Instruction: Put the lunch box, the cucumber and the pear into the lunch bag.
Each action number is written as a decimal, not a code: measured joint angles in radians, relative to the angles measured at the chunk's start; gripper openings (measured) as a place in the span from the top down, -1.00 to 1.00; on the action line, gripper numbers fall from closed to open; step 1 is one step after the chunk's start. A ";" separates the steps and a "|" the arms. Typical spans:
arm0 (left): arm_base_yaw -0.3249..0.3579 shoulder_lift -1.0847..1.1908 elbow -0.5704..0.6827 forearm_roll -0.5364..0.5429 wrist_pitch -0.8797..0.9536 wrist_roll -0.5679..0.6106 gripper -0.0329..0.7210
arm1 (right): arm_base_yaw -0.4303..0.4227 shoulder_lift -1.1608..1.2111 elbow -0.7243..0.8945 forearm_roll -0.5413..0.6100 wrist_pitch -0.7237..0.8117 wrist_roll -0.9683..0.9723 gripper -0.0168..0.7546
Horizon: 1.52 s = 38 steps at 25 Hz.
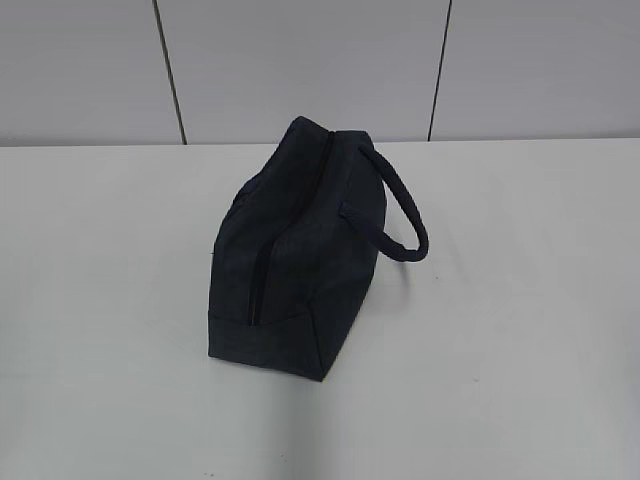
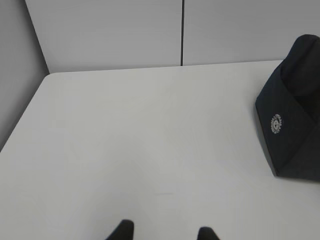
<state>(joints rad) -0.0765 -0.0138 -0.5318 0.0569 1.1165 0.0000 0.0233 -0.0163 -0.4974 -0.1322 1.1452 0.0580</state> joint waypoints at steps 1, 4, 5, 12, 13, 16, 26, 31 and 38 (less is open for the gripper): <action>0.000 0.000 0.000 0.000 0.000 0.000 0.27 | 0.000 0.000 0.000 0.000 0.000 0.000 -0.06; 0.000 0.000 0.000 0.000 0.000 0.000 0.27 | 0.000 0.000 0.000 0.000 0.000 0.000 -0.06; 0.000 0.000 0.000 0.000 0.000 0.000 0.27 | 0.000 0.000 0.000 0.000 0.000 0.000 -0.06; 0.000 0.000 0.000 0.000 0.000 0.000 0.27 | 0.000 0.000 0.000 0.000 0.000 0.000 -0.06; 0.000 0.000 0.000 0.000 0.000 0.000 0.27 | 0.000 0.000 0.000 0.000 0.000 0.000 -0.06; 0.000 0.000 0.000 0.000 0.000 0.000 0.27 | 0.000 0.000 0.000 0.000 0.000 0.000 -0.06; 0.000 0.000 0.000 0.000 0.000 0.000 0.27 | 0.000 0.000 0.000 0.000 0.000 0.000 -0.06; 0.000 0.000 0.000 0.000 0.000 0.000 0.27 | 0.000 0.000 0.000 0.000 0.000 0.000 -0.06; 0.000 0.000 0.000 0.000 0.000 0.000 0.27 | 0.000 0.000 0.000 0.000 0.000 0.000 -0.06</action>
<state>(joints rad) -0.0765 -0.0138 -0.5318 0.0569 1.1165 0.0000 0.0233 -0.0163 -0.4974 -0.1322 1.1452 0.0580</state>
